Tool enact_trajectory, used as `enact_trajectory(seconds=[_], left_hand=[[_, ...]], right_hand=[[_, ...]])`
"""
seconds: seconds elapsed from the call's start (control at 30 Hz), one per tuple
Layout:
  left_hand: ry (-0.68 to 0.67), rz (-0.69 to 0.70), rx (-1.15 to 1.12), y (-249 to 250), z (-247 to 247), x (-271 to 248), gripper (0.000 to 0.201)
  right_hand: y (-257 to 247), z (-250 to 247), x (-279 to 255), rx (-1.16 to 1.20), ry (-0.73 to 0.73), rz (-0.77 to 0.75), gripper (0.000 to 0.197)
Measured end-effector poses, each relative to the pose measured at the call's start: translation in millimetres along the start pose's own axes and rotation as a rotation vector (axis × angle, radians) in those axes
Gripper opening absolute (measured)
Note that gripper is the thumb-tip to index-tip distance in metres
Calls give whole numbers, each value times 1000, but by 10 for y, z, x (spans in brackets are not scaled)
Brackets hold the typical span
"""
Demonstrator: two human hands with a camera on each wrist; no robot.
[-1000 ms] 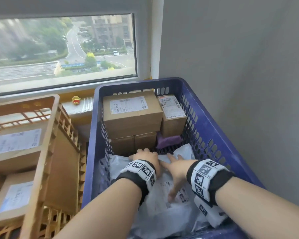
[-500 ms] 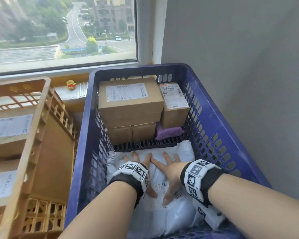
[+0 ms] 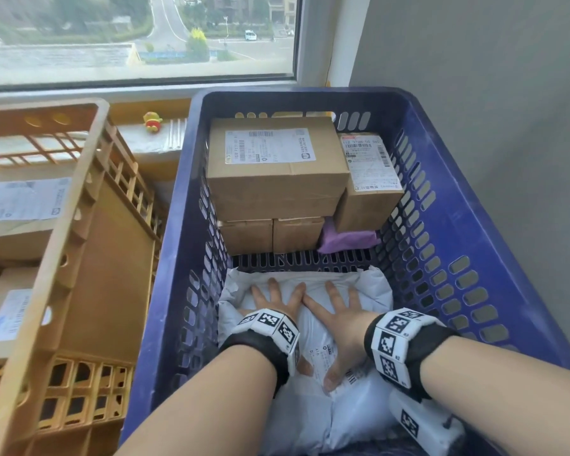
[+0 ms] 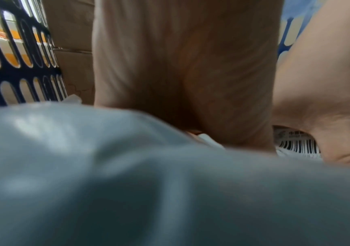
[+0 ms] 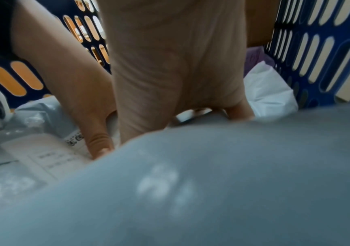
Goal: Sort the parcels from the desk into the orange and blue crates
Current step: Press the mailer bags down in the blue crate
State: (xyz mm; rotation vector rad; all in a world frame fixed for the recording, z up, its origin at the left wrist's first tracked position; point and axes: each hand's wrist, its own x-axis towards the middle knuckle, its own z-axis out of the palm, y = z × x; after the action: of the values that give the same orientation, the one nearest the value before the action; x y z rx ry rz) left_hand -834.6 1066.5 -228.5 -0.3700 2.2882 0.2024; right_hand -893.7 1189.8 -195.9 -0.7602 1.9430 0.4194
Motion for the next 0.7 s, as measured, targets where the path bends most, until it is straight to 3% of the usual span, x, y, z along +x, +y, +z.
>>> enact_trajectory(seconds=[0.7], left_hand=[[20, 16, 17, -30, 36, 81, 152]], right_hand=[[-53, -22, 14, -115, 30, 20, 146]])
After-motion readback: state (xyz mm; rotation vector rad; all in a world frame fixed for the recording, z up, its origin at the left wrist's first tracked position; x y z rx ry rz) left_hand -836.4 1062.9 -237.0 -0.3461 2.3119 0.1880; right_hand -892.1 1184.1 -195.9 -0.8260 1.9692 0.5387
